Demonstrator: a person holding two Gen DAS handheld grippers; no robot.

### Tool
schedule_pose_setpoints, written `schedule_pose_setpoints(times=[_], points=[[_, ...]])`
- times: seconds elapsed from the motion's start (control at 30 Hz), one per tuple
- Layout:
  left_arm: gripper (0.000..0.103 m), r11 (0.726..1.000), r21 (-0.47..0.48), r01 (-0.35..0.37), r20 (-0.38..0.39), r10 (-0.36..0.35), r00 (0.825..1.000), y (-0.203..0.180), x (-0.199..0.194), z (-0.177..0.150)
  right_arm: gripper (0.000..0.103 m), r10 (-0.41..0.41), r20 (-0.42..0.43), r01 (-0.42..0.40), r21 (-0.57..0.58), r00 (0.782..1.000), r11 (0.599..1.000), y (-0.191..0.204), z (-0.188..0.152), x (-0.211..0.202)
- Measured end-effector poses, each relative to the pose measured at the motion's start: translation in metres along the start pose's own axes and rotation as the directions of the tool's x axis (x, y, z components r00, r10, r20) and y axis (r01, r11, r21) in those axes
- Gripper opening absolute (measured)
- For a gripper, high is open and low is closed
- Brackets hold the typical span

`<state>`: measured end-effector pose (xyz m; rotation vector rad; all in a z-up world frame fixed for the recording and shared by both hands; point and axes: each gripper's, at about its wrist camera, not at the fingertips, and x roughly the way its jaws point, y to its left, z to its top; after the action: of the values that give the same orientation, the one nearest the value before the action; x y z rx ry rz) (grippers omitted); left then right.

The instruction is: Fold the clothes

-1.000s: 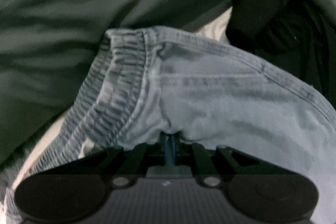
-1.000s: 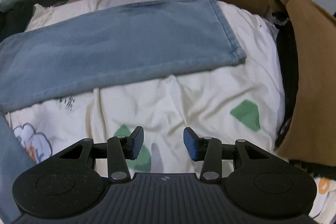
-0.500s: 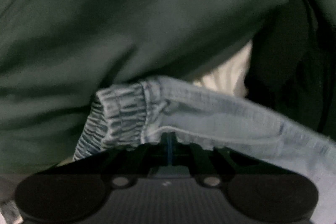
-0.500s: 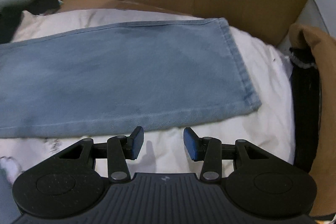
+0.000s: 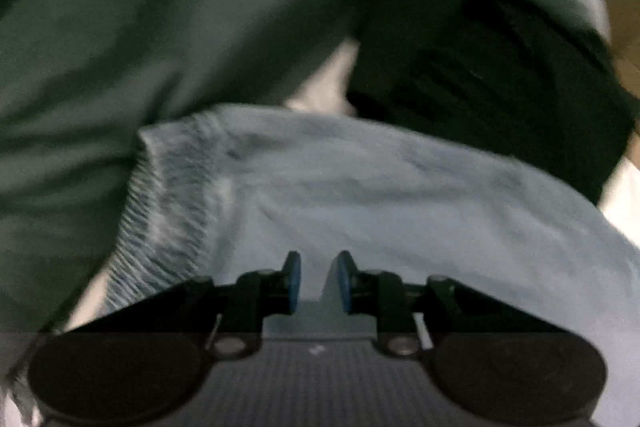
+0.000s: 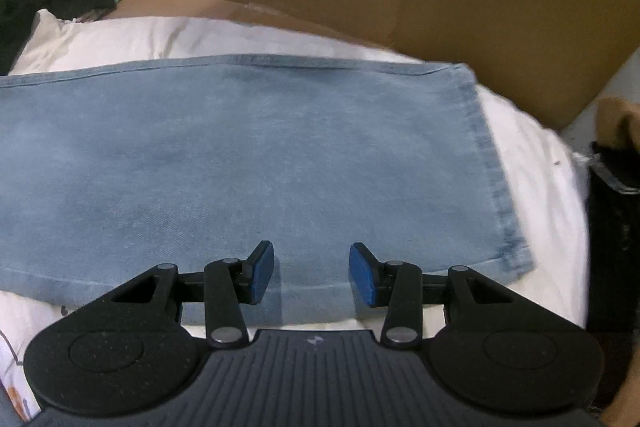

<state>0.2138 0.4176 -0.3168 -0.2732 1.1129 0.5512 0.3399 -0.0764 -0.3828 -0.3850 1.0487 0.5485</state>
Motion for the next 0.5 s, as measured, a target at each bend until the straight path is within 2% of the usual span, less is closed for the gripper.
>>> schedule_pose_setpoints(times=[0.1, 0.17, 0.2, 0.27, 0.3, 0.33, 0.5], points=[[0.024, 0.997, 0.052, 0.048, 0.014, -0.048, 0.999, -0.027, -0.009, -0.02, 0.049, -0.024, -0.037, 0.024, 0.008, 0.999, 1.0, -0.005, -0.003, 0.016], [0.024, 0.994, 0.091, 0.066, -0.005, -0.065, 0.998, -0.054, -0.006, -0.024, 0.052, -0.019, -0.027, 0.02, 0.034, 0.999, 0.999, -0.014, -0.003, 0.02], [0.027, 0.991, 0.11, 0.071, -0.007, -0.071, 0.997, -0.058, -0.005, -0.032, 0.053, -0.019, -0.022, 0.02, 0.043, 1.0, 0.999, -0.018, -0.003, 0.021], [0.035, 0.99, 0.126, 0.061, -0.006, -0.061, 0.998, -0.059, 0.005, -0.032, 0.056, -0.039, -0.017, 0.039, 0.035, 0.999, 0.999, -0.024, -0.003, 0.023], [0.038, 0.99, 0.13, 0.054, -0.006, -0.054, 0.999, -0.057, 0.012, -0.03, 0.066, -0.052, -0.014, 0.052, 0.029, 0.999, 0.998, -0.027, -0.003, 0.024], [0.038, 0.991, 0.127, 0.051, -0.007, -0.05, 0.999, -0.055, 0.018, -0.029, 0.07, -0.065, -0.013, 0.065, 0.032, 0.998, 0.997, -0.031, -0.003, 0.026], [0.049, 0.995, 0.092, 0.041, -0.023, -0.039, 0.999, -0.05, 0.035, -0.011, 0.071, -0.092, -0.009, 0.092, 0.094, 0.996, 0.991, -0.054, -0.002, 0.032]])
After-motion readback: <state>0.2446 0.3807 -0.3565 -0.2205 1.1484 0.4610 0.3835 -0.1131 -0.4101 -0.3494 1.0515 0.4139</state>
